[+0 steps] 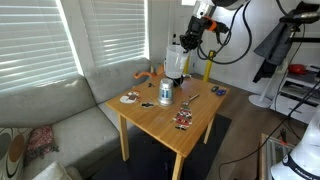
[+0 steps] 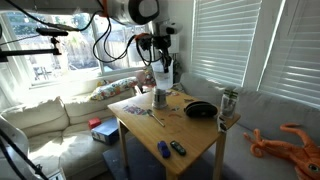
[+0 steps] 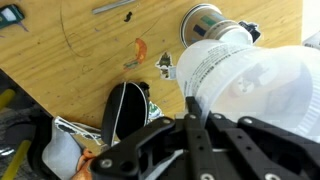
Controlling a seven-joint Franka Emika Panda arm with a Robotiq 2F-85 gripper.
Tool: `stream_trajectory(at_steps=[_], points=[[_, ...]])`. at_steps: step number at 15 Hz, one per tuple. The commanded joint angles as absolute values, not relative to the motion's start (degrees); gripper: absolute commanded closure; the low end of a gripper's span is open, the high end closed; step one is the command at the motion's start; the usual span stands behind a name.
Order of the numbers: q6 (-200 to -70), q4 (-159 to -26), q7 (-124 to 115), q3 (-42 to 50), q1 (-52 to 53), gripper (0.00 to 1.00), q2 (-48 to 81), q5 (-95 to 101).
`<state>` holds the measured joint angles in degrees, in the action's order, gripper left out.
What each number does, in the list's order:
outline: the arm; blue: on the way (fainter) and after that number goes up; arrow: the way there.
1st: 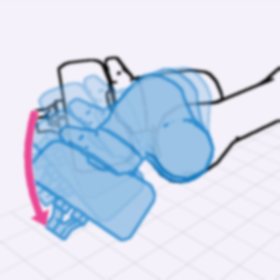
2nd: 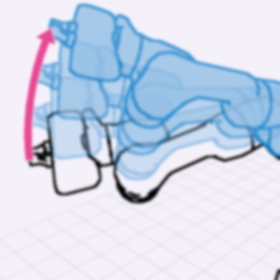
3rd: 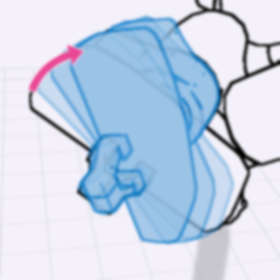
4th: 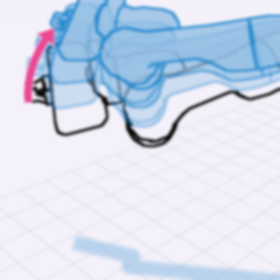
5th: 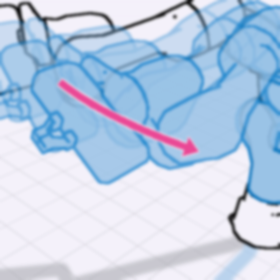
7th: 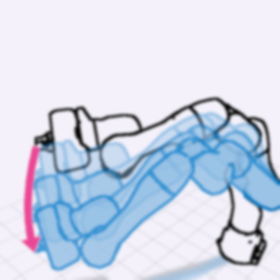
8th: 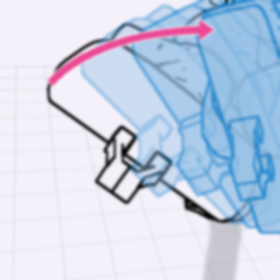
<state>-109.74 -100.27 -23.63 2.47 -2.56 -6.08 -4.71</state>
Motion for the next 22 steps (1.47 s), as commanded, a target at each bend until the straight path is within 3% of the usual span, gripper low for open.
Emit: stream_trajectory(at_steps=[1, 22], points=[[-107.0, -95.3, -20.6, 2.1, -2.1, 0.99, -2.7, -7.7], [-99.5, -87.5, -14.6, 1.5, -1.4, 0.99, 4.3, -10.6]])
